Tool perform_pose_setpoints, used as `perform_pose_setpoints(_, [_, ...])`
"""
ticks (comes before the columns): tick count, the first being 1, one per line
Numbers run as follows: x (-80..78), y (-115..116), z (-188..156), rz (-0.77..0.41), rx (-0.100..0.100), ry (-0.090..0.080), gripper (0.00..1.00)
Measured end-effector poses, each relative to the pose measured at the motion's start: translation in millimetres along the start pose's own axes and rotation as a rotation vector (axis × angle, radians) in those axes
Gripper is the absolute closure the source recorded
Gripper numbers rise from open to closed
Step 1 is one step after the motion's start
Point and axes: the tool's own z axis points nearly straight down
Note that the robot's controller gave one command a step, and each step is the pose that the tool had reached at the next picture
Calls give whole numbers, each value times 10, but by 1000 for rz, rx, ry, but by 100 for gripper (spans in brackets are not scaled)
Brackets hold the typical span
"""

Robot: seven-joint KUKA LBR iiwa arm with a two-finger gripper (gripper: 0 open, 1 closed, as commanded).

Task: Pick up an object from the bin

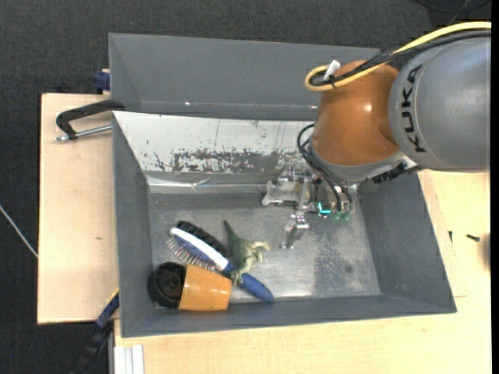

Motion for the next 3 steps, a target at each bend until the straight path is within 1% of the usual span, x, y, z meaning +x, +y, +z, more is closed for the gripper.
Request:
perform_pose_setpoints(1, [484,463,475,-331,0,-4,0])
perform_pose_setpoints(2, [427,447,437,-325,2,-26,100])
perform_pose_setpoints(3, [464,450,461,-328,1,-12,0])
